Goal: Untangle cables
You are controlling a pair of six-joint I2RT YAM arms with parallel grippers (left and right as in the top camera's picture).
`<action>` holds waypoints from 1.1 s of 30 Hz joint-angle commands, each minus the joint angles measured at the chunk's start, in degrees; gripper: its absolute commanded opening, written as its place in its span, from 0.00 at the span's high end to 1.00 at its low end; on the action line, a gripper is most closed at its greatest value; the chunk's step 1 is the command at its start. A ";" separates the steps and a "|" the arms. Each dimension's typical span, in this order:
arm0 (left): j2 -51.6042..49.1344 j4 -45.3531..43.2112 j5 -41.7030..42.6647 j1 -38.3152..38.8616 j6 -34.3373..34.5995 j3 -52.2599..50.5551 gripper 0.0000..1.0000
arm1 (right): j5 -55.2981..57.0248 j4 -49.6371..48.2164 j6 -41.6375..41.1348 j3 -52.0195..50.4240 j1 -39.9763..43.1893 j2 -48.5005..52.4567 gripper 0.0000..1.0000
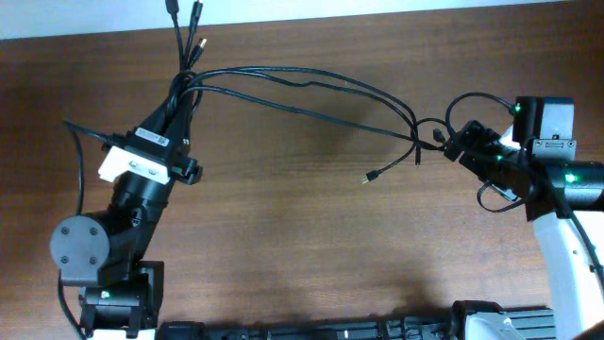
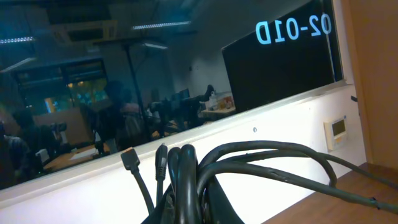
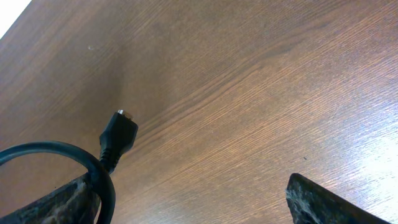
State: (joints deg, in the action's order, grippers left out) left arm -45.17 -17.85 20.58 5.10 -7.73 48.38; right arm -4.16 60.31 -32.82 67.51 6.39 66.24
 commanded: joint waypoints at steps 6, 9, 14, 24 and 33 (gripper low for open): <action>1.53 -1.14 -6.45 -1.95 -0.04 2.56 1.00 | -5.99 -0.04 17.25 -0.85 1.18 0.79 0.96; 1.53 -1.01 -6.45 -1.95 -0.04 2.56 1.00 | -6.82 -0.31 17.86 -0.85 1.18 0.79 0.96; 1.46 1.86 -4.96 -1.90 0.98 2.56 1.00 | -15.80 -2.05 23.63 -0.85 1.16 0.79 0.96; 1.25 7.78 2.40 -1.90 2.51 2.56 1.00 | -15.78 -1.97 23.65 -0.85 1.14 0.79 0.17; -8.63 30.01 4.85 -1.88 2.51 2.56 1.00 | -15.76 0.42 25.18 -0.85 1.14 0.79 0.16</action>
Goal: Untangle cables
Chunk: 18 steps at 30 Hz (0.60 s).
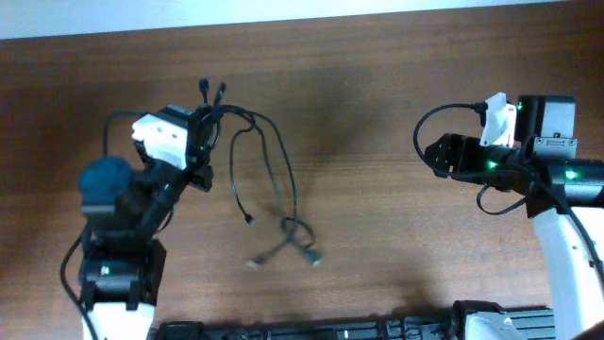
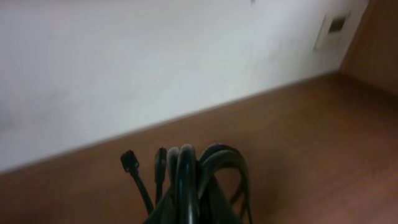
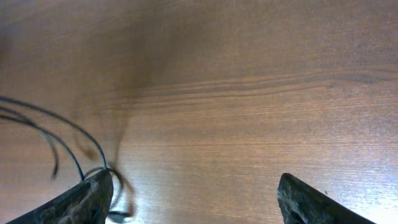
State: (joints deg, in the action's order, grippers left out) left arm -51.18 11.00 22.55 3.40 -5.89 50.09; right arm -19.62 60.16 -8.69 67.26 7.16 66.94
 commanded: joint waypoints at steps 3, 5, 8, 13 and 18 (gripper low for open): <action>-5.88 1.77 6.84 -0.20 0.68 0.85 1.00 | -0.35 2.32 3.43 -0.61 0.37 0.09 0.12; -6.64 1.77 6.84 -0.20 0.68 0.85 1.00 | -1.33 3.63 4.24 -0.61 0.35 0.09 0.11; -6.99 1.66 6.08 -0.20 0.66 0.85 1.00 | -7.02 4.70 8.24 -0.61 0.20 0.09 0.11; -6.99 -4.66 7.63 -0.17 1.68 0.85 1.00 | -8.70 4.44 8.50 -0.61 -2.58 0.11 0.10; -6.99 -27.36 18.91 -0.17 11.32 0.85 1.00 | -8.70 1.38 8.28 -0.61 -8.87 0.15 0.10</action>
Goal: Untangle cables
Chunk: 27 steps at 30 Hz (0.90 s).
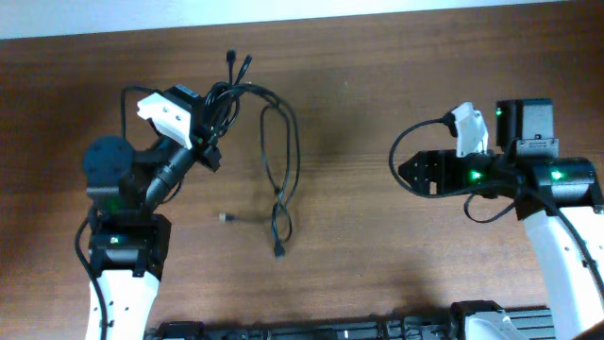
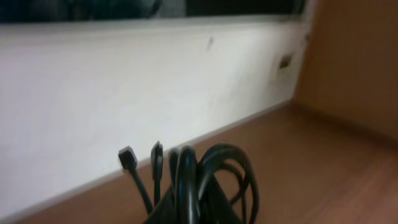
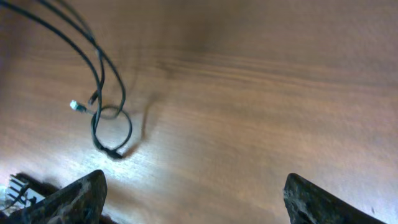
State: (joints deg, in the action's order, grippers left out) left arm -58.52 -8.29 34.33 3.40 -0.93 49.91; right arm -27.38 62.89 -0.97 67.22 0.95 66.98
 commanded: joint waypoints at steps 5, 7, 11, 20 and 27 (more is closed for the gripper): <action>0.35 -24.02 8.57 -0.17 14.97 1.03 1.00 | -2.97 -3.61 -0.15 -0.57 -5.55 2.73 0.10; 0.35 -28.55 8.55 -0.17 17.31 1.03 1.00 | -5.79 -4.98 -0.13 -0.57 -5.55 4.96 0.10; 0.35 -36.79 8.48 -0.20 18.86 1.03 1.00 | -10.08 -9.20 0.15 -0.57 -6.14 10.47 0.10; 0.35 -47.89 7.80 -0.20 24.76 1.03 1.00 | -11.45 -24.87 0.81 -0.57 -19.58 18.93 0.10; 0.35 -50.27 3.10 -0.20 24.72 1.05 1.00 | -11.45 -25.99 1.66 -0.57 -27.45 21.18 0.10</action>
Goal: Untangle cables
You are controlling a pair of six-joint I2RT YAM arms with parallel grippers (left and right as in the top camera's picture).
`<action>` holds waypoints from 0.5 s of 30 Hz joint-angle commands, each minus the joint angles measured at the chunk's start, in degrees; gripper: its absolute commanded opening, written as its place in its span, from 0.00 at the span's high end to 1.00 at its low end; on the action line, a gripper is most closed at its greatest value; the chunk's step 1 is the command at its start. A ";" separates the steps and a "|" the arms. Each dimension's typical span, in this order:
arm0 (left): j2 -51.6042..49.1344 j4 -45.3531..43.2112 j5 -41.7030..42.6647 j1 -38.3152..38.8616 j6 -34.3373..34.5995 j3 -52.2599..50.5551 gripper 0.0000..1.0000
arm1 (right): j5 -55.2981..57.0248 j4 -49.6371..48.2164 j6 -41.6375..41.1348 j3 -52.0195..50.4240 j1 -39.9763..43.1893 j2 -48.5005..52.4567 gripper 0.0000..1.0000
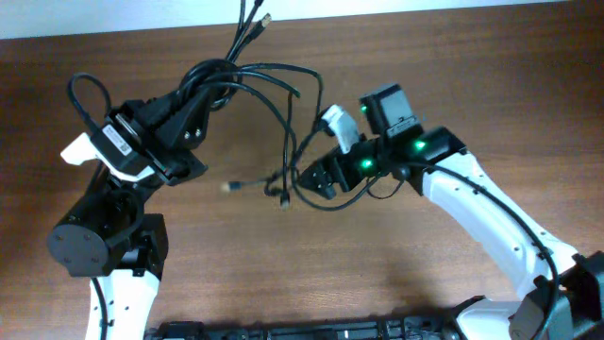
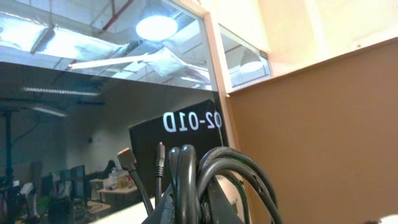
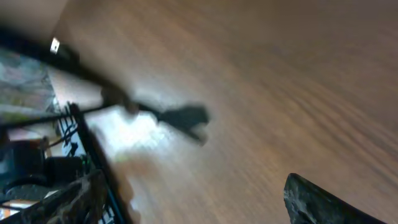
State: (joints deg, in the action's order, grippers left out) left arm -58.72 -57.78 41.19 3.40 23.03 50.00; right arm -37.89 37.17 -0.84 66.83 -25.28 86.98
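A bundle of black cables (image 1: 247,83) is raised over the table, with my left gripper (image 1: 187,121) shut on it. In the left wrist view the strands (image 2: 186,180) stand between the fingers, and two plug ends (image 2: 127,158) stick up beside them. Loops spread to the right, and the loose ends (image 1: 282,194) hang near the table's middle. My right gripper (image 1: 308,181) is right beside those ends. It is open, with nothing between its fingers (image 3: 323,202). The right wrist view is blurred and shows a dark plug (image 3: 183,116) over the wood.
The brown wooden table (image 1: 453,76) ends at a white wall along the far side. A black frame (image 1: 311,331) runs along the front edge. My right arm (image 1: 491,227) stretches diagonally over the right half.
My right gripper has moved from the table's right side to the hanging cable ends in the middle. The left gripper has tilted upward with the bundle, and the loops now spread further right.
First the cables stretched across the table from my left gripper to my right gripper, a strand looped by its finger. Then they hung from the left gripper alone, with the right gripper open far to the right. Now the right gripper is at the loose ends.
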 commanded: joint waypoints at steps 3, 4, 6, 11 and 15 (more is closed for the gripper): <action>0.55 -3.78 -4.17 -0.20 1.25 0.96 1.00 | -0.92 -1.66 1.51 -0.17 -1.84 1.27 0.10; 0.55 -4.83 -4.20 -0.20 1.40 0.96 1.00 | -0.92 -2.95 1.53 -0.17 -1.84 1.38 0.10; 0.55 -5.22 -6.40 -0.20 1.40 0.96 1.00 | -0.92 -6.32 1.53 -0.17 -1.84 1.53 0.10; 0.55 -6.67 -10.01 -0.20 2.21 0.96 1.00 | -0.31 -14.25 1.53 -0.17 -1.84 2.45 0.10; 0.55 -9.29 -12.41 -0.20 2.29 0.96 1.00 | -0.50 -19.02 1.97 -0.17 -3.41 5.46 0.10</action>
State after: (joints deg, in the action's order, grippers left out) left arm -58.72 -65.82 32.34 3.40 24.29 49.98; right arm -38.04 20.18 0.25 66.63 -26.85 90.26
